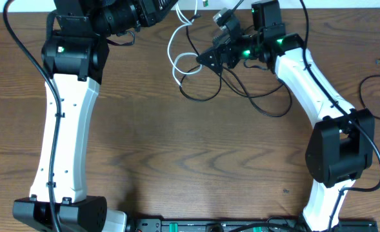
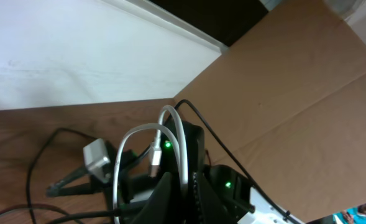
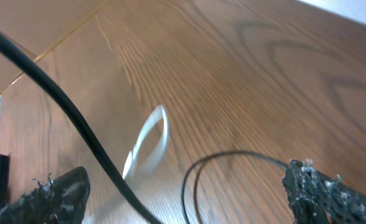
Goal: Untangle cables
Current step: 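Lift the white cable upward with the left gripper as right gripper grasps black cable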
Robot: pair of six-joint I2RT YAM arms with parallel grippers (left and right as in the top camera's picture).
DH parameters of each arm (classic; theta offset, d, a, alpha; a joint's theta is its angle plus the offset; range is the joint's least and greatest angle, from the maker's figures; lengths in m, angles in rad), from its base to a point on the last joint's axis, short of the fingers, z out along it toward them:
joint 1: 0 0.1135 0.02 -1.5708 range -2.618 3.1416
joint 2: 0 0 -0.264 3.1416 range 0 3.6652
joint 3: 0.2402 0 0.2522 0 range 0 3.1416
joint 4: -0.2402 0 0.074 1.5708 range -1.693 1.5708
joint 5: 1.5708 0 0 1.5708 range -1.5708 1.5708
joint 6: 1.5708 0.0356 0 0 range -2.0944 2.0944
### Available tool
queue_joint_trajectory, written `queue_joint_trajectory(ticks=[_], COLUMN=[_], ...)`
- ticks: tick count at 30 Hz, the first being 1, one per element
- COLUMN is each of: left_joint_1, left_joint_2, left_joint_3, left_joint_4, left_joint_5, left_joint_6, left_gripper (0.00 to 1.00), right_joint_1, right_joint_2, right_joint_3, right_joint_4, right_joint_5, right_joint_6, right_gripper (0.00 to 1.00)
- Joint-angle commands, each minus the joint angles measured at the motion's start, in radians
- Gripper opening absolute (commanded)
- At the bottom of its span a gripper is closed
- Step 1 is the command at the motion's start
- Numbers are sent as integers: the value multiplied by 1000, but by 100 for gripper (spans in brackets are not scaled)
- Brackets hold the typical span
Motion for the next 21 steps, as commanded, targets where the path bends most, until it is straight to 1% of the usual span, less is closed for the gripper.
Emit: queue_joint_trajectory(ticks=[1,3,5,9,11,16,18,21], left_joint_1=[4,4,4,4,4,30,58,93], left_joint_2=[-27,-27,-28,-31,-33,-40,-42,-42], left_joint_3=[8,8,8,8,8,8,8,8], left_joint_4=[9,8,9,20,43,138,185,219], left_joint_5=[35,35,35,38,39,38,38,39], left_joint_6=[-22,-23,-26,-26,-50,-97,-152,-204], left_gripper=[7,7,8,8,7,7,7,7], right_joint_1=[34,42,45,44,43,43,43,40], right_joint_2=[1,3,5,14,21,46,63,89], right_joint_3=[3,3,2,2,2,0,0,0], right_joint_4=[27,41,45,47,42,27,17,16], right_joint_5=[-24,21,99,192,238,300,346,352], right_joint_6=[-5,28,72,134,164,199,231,241], right_gripper=[91,84,69,26,1,1,1,1])
